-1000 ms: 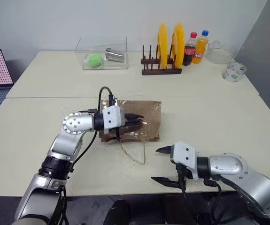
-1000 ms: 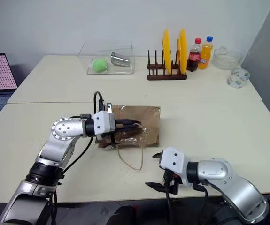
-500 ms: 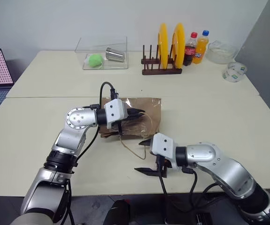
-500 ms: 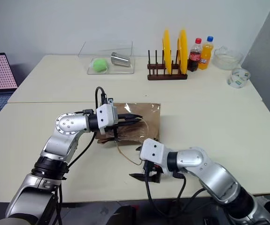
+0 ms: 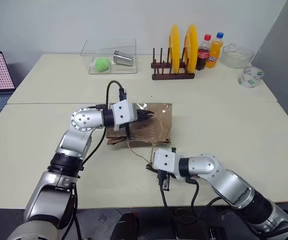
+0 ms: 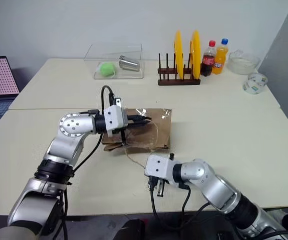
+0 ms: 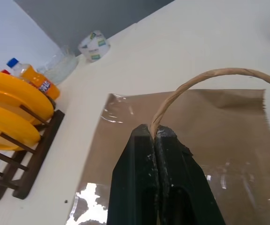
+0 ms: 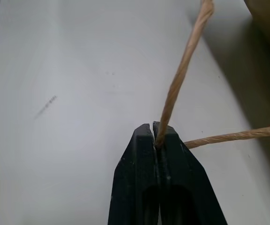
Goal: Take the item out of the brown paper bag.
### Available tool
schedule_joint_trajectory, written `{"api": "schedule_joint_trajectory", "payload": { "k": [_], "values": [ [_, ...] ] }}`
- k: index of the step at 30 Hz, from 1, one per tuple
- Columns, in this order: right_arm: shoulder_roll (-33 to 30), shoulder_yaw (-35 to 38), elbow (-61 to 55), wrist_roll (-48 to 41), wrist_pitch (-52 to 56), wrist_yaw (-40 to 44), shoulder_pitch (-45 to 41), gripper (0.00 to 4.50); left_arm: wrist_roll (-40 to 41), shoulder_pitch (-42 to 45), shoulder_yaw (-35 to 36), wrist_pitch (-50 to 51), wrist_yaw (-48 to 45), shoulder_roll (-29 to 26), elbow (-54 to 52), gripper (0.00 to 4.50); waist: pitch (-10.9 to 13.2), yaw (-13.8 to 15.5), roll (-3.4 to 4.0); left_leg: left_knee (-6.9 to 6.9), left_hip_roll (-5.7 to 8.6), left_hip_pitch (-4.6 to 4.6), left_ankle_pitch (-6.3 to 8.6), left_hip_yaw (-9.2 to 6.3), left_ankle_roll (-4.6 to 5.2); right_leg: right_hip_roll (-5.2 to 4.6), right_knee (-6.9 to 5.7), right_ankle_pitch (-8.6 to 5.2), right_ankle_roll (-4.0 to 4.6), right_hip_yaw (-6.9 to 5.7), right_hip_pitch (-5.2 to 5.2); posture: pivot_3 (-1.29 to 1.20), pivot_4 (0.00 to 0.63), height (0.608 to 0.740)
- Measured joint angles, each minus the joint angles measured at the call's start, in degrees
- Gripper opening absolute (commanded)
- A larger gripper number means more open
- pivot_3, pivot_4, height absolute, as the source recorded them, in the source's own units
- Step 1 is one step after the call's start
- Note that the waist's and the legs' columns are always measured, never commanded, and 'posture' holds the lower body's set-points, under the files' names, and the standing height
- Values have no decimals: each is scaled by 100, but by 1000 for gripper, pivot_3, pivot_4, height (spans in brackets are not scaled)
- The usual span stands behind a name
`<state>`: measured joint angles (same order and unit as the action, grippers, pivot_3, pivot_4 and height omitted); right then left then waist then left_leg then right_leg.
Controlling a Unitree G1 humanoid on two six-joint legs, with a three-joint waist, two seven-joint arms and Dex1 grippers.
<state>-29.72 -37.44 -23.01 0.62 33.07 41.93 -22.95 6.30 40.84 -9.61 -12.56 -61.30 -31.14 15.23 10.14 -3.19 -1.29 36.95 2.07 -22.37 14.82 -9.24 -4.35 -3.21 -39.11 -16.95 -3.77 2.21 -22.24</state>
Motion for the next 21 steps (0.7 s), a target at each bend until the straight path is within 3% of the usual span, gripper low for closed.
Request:
{"api": "schedule_joint_trajectory", "payload": {
  "k": [11, 21],
  "values": [
    [-255, -75, 89, 785, -585, 98, 123, 30, -84, 1515, 43, 490, 173, 100, 1410, 0, -1, 8, -1, 2, 9, -4, -1, -3, -2, -6, 3, 0, -2, -4, 1, 0, 150, 740],
    [-315, 17, 128, 1241, -829, 231, 165, 30, -99, 1996, 43, 453, 173, 146, 2145, 0, 0, 5, -2, 3, 11, -7, -9, -7, -15, -7, 3, 0, -2, -5, -1, 0, 150, 740]
  ]
}}
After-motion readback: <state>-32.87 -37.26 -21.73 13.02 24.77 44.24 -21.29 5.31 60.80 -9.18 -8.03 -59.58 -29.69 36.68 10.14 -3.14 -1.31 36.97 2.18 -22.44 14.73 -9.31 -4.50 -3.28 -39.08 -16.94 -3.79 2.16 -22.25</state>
